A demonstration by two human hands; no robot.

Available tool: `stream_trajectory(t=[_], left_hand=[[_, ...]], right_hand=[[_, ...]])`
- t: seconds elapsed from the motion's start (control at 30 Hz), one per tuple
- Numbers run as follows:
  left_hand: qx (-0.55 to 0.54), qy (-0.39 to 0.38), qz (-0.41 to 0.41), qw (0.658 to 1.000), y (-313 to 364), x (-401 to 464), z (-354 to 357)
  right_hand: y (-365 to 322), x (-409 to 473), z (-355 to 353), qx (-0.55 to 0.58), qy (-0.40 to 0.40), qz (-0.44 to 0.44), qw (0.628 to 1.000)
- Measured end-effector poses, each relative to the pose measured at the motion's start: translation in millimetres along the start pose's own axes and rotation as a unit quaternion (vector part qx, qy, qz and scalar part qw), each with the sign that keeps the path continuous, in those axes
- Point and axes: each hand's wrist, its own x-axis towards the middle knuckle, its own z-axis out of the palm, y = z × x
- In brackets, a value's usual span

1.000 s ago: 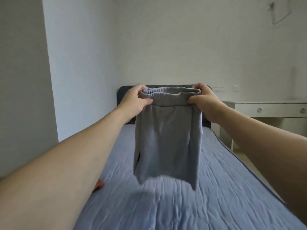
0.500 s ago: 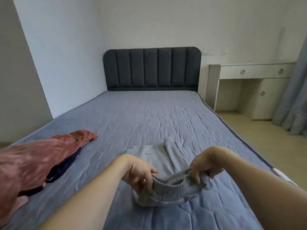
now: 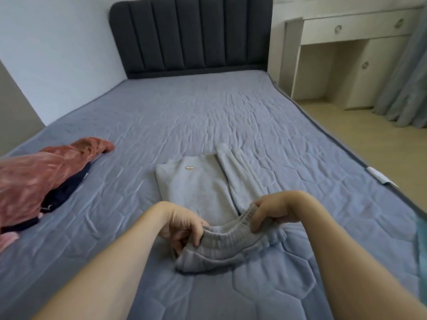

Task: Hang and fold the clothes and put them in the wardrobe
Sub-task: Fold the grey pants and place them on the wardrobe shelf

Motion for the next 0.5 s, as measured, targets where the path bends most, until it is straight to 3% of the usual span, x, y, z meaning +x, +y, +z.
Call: stream_trajectory(t=[0.17,0.27,0.33,0.4,0.5], left_hand=[[-0.037,0.045,0.042,0.997,-7,-14,-15],[-0.061,0.153,0.109,0.980,-7,-27,-36],[-0.122,0.279,0.169,0.937,-6,-30,-56],[-0.183,0.398,0.212,0.874,2,-26,-77],[-0.195,0.521,0.230,0.799,22,0,-121]], right_hand=[[-18,12,-13,-0.018,0.084,-0.075,0.993],[-32,22,-26,-0.008,0.159,-0.153,0.975],[-47,33,-38,-0.016,0.233,-0.212,0.949],[-67,52,-51,-0.016,0.321,-0.254,0.912],[-99,93,-67,-0.024,0.406,-0.294,0.865]])
